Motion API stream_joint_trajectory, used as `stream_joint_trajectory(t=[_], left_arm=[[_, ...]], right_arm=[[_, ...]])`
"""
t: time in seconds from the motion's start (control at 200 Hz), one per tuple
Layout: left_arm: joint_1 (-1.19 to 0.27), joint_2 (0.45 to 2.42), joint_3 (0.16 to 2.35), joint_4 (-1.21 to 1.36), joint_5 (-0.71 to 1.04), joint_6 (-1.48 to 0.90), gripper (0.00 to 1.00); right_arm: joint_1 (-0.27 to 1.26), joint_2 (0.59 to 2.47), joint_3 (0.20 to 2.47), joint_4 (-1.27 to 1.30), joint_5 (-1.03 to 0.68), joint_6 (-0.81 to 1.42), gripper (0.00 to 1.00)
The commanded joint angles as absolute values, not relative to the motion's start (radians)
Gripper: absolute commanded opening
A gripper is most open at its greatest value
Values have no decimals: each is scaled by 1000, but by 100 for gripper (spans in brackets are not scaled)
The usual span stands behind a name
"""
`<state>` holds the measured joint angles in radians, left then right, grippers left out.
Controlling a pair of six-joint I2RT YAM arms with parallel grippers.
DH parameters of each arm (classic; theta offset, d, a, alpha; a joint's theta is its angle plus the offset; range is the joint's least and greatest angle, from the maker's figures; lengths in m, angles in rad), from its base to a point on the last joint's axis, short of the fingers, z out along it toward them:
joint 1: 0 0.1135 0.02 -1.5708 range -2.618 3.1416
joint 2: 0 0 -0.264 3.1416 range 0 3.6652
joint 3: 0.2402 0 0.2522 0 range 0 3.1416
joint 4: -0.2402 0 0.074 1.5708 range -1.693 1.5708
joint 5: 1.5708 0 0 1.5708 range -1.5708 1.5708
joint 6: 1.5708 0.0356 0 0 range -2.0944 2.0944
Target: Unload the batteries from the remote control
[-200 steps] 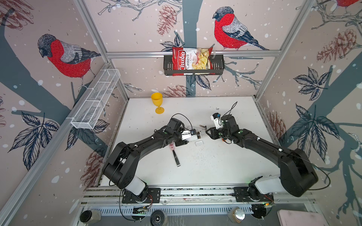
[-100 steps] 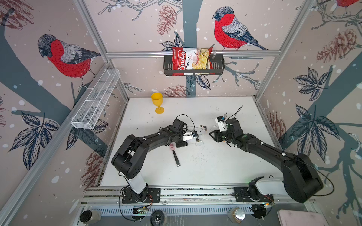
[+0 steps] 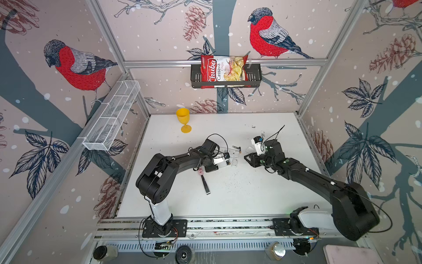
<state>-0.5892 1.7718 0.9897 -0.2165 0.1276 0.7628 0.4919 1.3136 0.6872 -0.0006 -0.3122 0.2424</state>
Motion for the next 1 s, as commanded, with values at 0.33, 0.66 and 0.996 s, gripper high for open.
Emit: stream_joint_trajectory(t=[0.33, 0.66, 0.996], left_arm=[[-635, 1845, 1087, -318, 167, 815, 34], [-675, 1836, 1084, -333, 147, 836, 33], [-674, 1727, 944, -229, 138, 833, 37]], right_arm=[[485, 1321, 688, 31, -319, 245, 38], [451, 1296, 680, 35, -323, 267, 41], [401, 1201, 595, 81, -145, 320, 46]])
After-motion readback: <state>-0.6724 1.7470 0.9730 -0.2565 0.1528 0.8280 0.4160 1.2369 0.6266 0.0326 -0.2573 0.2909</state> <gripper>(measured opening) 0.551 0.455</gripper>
